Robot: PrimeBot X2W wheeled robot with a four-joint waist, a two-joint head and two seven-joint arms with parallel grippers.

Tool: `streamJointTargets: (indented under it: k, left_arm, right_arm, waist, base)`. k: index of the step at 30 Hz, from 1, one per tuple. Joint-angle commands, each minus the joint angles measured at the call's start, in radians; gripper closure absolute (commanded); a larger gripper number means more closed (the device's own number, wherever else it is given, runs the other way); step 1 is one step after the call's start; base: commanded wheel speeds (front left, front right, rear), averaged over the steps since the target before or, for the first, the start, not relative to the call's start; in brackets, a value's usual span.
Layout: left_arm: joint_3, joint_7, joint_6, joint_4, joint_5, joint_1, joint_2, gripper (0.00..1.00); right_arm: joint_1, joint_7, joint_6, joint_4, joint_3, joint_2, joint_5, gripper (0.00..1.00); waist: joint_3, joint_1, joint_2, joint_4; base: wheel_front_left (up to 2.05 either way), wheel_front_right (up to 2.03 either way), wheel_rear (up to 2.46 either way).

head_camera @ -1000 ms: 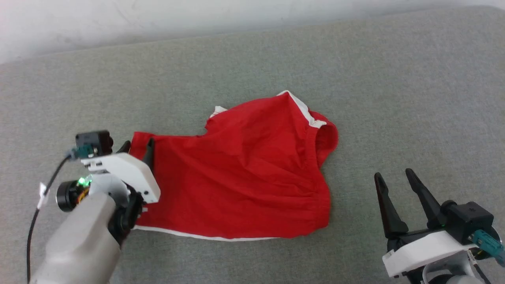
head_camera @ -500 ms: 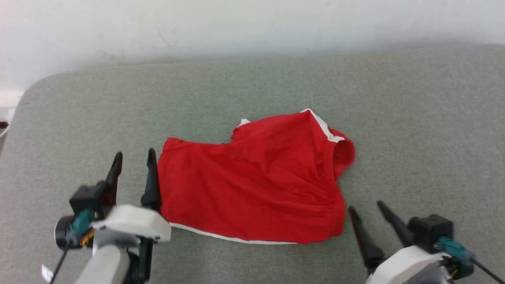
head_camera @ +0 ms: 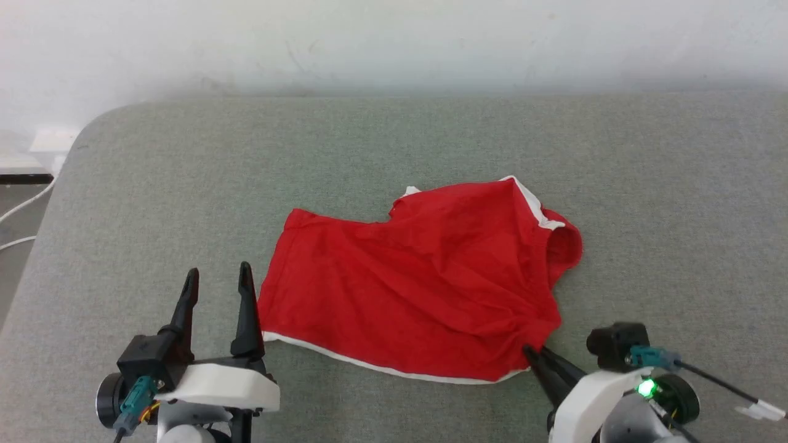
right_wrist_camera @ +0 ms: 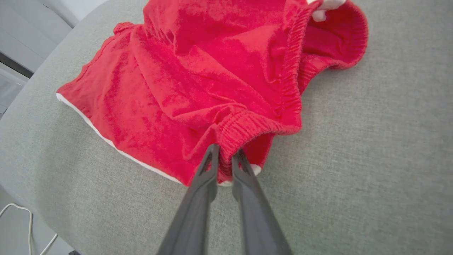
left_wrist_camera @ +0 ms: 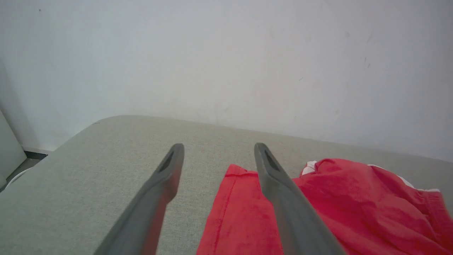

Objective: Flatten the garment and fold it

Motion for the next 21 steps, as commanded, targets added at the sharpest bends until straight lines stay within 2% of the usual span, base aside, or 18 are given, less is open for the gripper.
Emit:
streamJointTargets:
  k: [1,9,16,17,18,19,20,21]
  left_arm:
    - [0.010,-0.005,-0.008,0.002,0.010,0.010,-0.010,0.00]
    - [0.044,-0.005,-0.060,0.026,0.046,-0.004,-0.073,0.00]
    - [0.058,-0.005,-0.099,0.062,0.070,-0.035,-0.115,0.00]
    - [0.060,-0.005,-0.103,0.067,0.073,-0.037,-0.119,0.00]
    - [0.061,-0.005,-0.107,0.072,0.075,-0.039,-0.123,0.00]
    - [0.063,-0.005,-0.111,0.076,0.078,-0.041,-0.127,0.00]
    - [0.067,-0.005,-0.114,0.080,0.081,-0.041,-0.129,0.00]
    - [0.071,-0.005,-0.116,0.084,0.084,-0.041,-0.132,0.00]
  right_arm:
    - [-0.022,-0.007,0.000,-0.004,0.001,-0.005,0.003,1.00]
    - [-0.145,0.011,0.000,0.014,-0.030,-0.042,0.024,1.00]
    - [-0.297,0.033,0.000,0.208,-0.072,-0.071,0.079,1.00]
    - [-0.309,0.028,0.000,0.237,-0.068,-0.077,0.082,0.89]
    - [-0.317,0.020,0.000,0.260,-0.063,-0.082,0.084,0.64]
    - [-0.321,0.008,0.000,0.277,-0.059,-0.083,0.088,0.25]
    - [-0.322,-0.004,0.000,0.290,-0.053,-0.083,0.092,0.00]
    - [-0.321,-0.019,0.000,0.297,-0.047,-0.083,0.098,0.00]
  waist:
    - [0.002,0.0000,0.0000,0.006]
    - [0.019,0.0000,0.0000,0.021]
    - [0.054,0.0000,0.0000,0.044]
    - [0.058,0.0000,0.0000,0.049]
    - [0.061,0.0000,0.0000,0.053]
    - [0.063,0.0000,0.0000,0.057]
    - [0.064,0.0000,0.0000,0.058]
    - [0.065,0.0000,0.0000,0.059]
  base:
    - [0.00,0.00,0.00]
    - [0.00,0.00,0.00]
    - [0.00,0.00,0.00]
    - [0.00,0.00,0.00]
    - [0.00,0.00,0.00]
    - [0.00,0.00,0.00]
    - [0.00,0.00,0.00]
    - [0.00,0.00,0.00]
